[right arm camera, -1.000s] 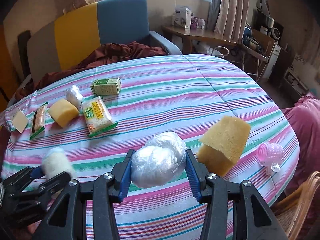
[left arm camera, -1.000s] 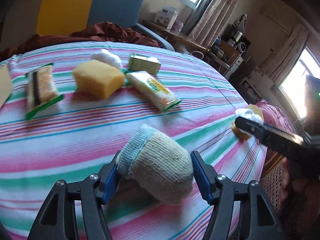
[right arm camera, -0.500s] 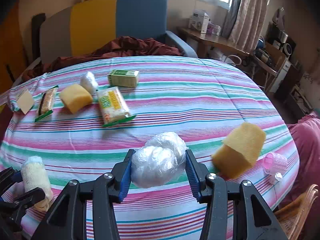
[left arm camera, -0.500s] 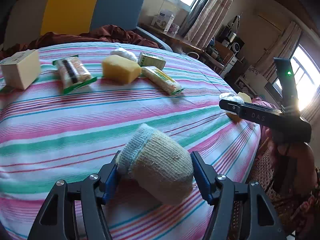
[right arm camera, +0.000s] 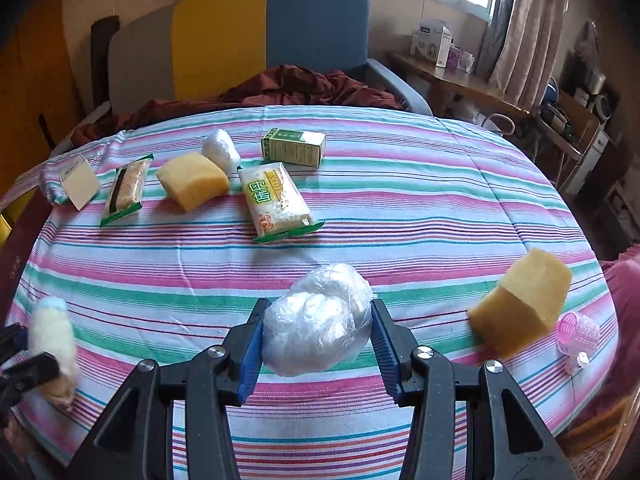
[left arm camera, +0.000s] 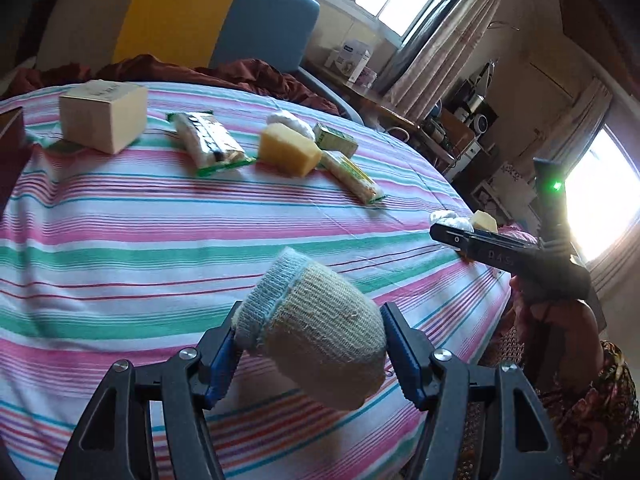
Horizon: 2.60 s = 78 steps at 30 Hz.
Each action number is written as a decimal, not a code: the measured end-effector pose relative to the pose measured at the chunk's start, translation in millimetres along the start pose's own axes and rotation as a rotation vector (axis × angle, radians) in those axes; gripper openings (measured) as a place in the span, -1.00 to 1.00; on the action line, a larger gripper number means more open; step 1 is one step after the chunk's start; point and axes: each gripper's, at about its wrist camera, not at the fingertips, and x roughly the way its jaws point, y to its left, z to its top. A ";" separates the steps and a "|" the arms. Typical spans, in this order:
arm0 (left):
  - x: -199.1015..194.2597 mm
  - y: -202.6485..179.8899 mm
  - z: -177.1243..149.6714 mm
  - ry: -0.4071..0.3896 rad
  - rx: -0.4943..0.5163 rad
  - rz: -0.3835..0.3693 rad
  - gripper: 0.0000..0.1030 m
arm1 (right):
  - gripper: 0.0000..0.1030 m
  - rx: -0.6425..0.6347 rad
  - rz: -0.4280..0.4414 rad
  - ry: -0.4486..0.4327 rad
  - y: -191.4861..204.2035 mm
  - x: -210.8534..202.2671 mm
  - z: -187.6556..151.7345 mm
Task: Organize objects
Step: 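Carry the sock bundle into the gold tray and open left tool while right carries cotton ball, then lower the cotton ball into the gold tray and open the right tool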
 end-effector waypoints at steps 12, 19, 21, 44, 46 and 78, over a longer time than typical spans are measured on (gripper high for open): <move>-76.5 60.5 16.3 -0.124 -0.078 0.068 0.29 | -0.04 -0.117 0.054 -0.020 33.8 -3.5 -5.1; -131.2 122.5 32.0 -0.183 -0.150 0.156 0.30 | -0.04 -0.197 0.101 -0.048 56.7 -11.3 -11.4; -146.6 141.2 36.4 -0.196 -0.167 0.188 0.30 | -0.04 -0.205 0.109 -0.053 63.9 -15.5 -15.2; -207.0 315.0 39.8 -0.163 -0.474 0.451 0.30 | -0.04 -0.243 0.468 -0.181 225.4 -69.5 -25.4; -206.6 324.4 42.0 -0.156 -0.496 0.453 0.33 | -0.04 -0.251 0.497 -0.182 239.5 -72.9 -26.4; -267.0 252.7 -21.2 -0.424 -0.498 0.588 0.38 | -0.02 -0.341 0.612 0.011 422.7 -37.0 19.9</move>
